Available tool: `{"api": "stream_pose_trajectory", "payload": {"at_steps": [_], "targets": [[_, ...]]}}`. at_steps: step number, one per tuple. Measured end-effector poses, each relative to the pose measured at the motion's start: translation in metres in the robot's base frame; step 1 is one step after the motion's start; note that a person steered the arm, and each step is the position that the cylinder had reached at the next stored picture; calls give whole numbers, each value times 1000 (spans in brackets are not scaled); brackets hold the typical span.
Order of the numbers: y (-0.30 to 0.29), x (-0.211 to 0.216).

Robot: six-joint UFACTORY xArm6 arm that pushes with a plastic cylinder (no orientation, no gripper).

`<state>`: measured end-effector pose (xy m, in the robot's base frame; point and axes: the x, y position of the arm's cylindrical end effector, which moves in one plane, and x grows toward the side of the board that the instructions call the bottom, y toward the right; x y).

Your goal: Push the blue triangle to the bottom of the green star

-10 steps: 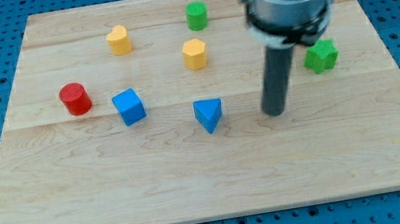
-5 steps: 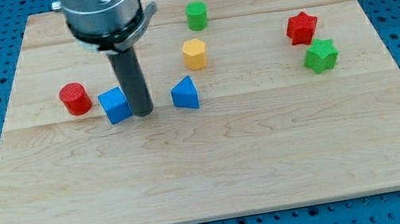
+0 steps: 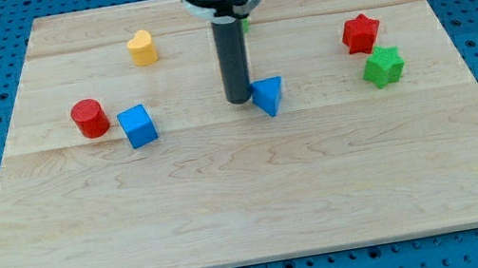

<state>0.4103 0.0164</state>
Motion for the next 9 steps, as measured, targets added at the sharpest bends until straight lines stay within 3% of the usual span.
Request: {"api": "stream_pose_trajectory", "payload": {"at_steps": [4, 6, 9], "targets": [[76, 14], [115, -4], [128, 39]]}}
